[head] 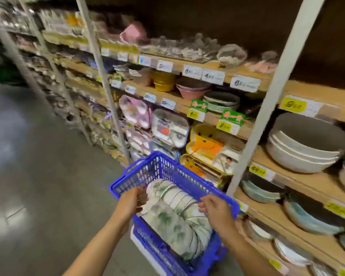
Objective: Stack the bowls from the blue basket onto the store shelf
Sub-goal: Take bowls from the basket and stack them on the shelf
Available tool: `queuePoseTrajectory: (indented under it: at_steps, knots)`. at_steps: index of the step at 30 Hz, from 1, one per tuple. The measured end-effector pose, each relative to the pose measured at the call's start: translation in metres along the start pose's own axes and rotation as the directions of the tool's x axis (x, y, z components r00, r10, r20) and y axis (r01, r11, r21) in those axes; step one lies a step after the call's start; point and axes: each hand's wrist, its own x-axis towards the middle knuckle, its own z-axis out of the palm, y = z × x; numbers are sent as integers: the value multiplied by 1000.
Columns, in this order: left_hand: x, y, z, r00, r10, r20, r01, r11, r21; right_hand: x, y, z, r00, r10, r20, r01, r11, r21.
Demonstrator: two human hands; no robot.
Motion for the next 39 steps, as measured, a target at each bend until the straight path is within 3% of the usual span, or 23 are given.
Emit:
queuePoseTrajectory:
  at_steps: [5,10,14,22,25,29,33,36,39]
  knots:
    - [44,-16,-46,998,-18,-56,25,990,135,32,3,76,981,140,138,-77,920,-383]
    - [100,-24,-52,997,-29,-70,56,905,422,81,4,142,951,250,180,-102,806,-583]
    - [150,-37,-44,996,-84,5,61,753,655,124,15,188,922,340,184,-106,680,-726]
    - [244,-76,-23,929,-300,215,-89,382,920,183,56,236,889,390,241,141,268,-953]
    - [267,-86,-19,884,-394,251,-91,382,920,196,63,242,878,404,259,190,203,-961]
    - [282,-100,-17,833,-459,311,-134,377,916,208,65,247,830,440,343,249,258,-933]
    - [290,-101,-19,765,-518,381,-215,353,911,214,57,254,779,536,325,289,153,-945]
    - [300,-86,-22,734,-495,464,-250,439,863,213,51,248,774,550,315,259,179,-949]
    - [312,-68,-28,752,-430,500,-219,552,805,214,37,242,806,525,273,167,241,-956]
